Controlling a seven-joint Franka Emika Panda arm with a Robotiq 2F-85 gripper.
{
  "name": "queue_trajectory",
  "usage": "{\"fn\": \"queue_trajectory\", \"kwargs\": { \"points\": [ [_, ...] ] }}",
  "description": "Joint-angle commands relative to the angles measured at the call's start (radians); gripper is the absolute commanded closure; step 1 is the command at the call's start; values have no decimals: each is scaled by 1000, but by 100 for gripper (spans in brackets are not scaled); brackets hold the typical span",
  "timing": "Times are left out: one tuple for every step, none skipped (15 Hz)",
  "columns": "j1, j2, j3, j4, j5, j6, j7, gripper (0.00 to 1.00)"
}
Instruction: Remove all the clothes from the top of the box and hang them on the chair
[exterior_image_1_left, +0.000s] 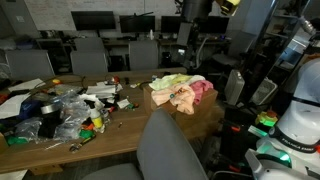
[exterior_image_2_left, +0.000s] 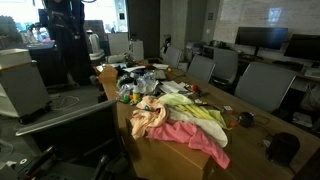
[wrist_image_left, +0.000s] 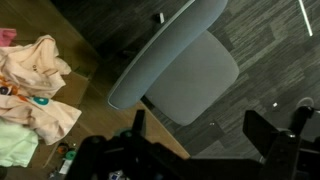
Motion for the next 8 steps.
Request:
{"fn": "queue_trajectory", "kwargs": {
  "points": [
    [-50, 103, -5, 109, -64, 39, 23, 0],
    [-59, 129, -9, 127, -72, 64, 24, 0],
    [-67, 153, -13, 142, -80, 92, 23, 0],
    [-77, 180, -13, 156, -93, 124, 35, 0],
    [-86, 205, -15, 168, -107, 156, 46, 0],
    [-97, 232, -15, 178, -123, 186, 61, 0],
    [-104, 262, -18, 188, -139, 210, 74, 0],
    [-112, 288, -18, 193, -160, 233, 92, 0]
  ]
}}
